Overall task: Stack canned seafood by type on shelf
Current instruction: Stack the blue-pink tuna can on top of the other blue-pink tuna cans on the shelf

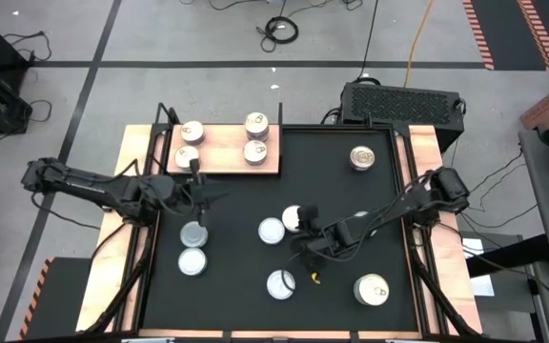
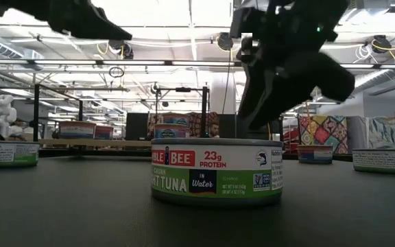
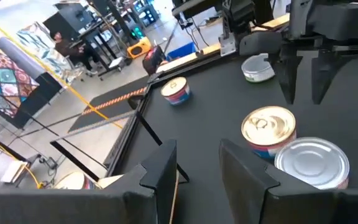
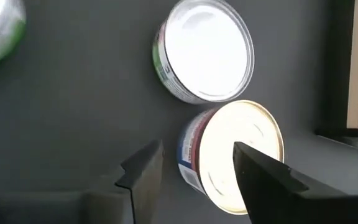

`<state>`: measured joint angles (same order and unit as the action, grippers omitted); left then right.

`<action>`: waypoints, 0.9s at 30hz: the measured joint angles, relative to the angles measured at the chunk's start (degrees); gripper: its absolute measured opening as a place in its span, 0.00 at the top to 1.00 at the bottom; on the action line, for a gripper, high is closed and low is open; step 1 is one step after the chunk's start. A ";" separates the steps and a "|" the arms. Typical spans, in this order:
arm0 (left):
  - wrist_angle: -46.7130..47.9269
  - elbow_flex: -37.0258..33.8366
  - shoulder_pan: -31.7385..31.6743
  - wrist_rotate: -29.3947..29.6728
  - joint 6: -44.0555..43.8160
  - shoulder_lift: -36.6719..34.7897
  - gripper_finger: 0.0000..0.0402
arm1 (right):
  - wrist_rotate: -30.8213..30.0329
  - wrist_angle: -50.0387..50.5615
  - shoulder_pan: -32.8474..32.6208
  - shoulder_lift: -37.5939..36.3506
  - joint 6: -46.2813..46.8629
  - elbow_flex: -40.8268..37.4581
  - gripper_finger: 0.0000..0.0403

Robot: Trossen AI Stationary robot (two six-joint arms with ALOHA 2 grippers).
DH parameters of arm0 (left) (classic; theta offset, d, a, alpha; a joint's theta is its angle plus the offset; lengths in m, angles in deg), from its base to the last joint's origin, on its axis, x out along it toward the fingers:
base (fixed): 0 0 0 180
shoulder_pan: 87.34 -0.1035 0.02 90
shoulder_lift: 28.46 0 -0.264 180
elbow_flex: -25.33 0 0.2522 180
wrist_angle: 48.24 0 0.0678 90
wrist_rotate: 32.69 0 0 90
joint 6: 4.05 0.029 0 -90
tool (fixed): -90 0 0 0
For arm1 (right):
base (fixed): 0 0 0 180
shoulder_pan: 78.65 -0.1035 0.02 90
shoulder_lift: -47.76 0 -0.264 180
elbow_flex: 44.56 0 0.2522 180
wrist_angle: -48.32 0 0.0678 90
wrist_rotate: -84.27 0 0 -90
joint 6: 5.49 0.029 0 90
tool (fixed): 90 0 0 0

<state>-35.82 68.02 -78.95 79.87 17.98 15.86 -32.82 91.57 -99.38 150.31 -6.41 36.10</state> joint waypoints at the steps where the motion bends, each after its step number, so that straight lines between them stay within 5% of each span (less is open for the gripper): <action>1: -1.38 -1.35 -0.21 -0.06 0.54 -0.60 0.69 | -0.11 -0.08 0.00 0.58 0.14 0.00 0.54; 6: -11.58 -7.68 -2.34 -1.52 3.48 -2.55 0.69 | -1.61 -0.42 0.07 2.21 0.49 0.00 0.57; 13: -24.97 -14.32 -7.32 -16.26 5.30 -1.19 0.69 | -4.80 -0.55 0.59 4.48 2.05 0.00 0.58; 20: -19.74 -14.65 -11.88 -16.97 0.78 1.70 0.69 | -5.65 -0.70 1.62 6.94 3.39 0.00 0.58; 27: -19.30 -14.67 -14.02 -24.38 0.71 3.96 0.69 | -6.50 -0.63 2.03 7.10 4.76 0.02 0.63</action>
<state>-55.12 53.35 -92.98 55.49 18.69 19.82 -39.32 90.94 -97.35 157.41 -1.65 36.12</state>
